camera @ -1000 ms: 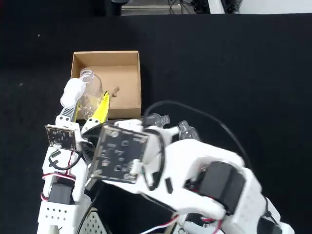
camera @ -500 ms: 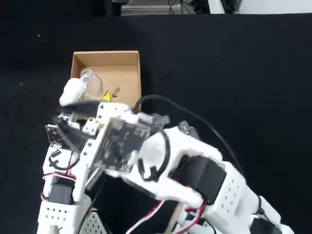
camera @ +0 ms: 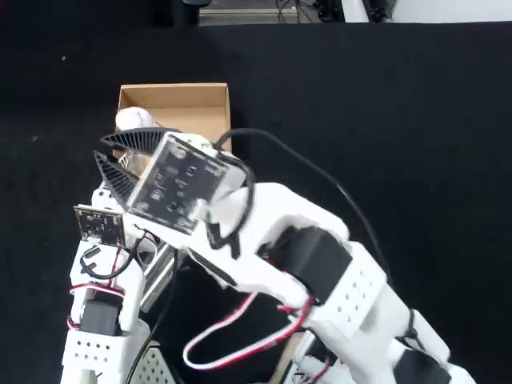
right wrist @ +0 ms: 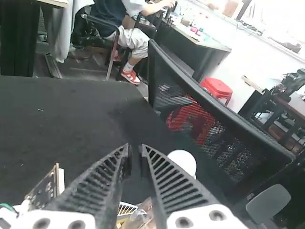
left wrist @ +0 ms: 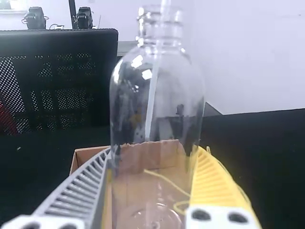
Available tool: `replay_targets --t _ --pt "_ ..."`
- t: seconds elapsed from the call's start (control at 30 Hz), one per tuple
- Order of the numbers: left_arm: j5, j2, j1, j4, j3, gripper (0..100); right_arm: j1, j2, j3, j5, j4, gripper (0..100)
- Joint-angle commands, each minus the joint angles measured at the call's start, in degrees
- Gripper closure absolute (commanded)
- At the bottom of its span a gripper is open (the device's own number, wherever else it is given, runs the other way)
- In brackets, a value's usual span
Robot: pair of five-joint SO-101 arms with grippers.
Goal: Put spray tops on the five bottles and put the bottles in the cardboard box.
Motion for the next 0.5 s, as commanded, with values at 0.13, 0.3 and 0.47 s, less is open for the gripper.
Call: replay_targets --t 0.13,0.3,0.47 --pt "0.35 -0.62 0.4 0.18 1.36 97 2.81 5.41 -11.12 -0.62 -4.31 98.8" --pt "0.35 -0.62 0.22 0.18 1.36 97 2.99 4.0 -19.82 -0.18 3.69 98.8" --pt "-0.09 -0.62 0.4 0.18 1.36 97 13.71 3.82 -24.22 -0.18 16.62 98.7"
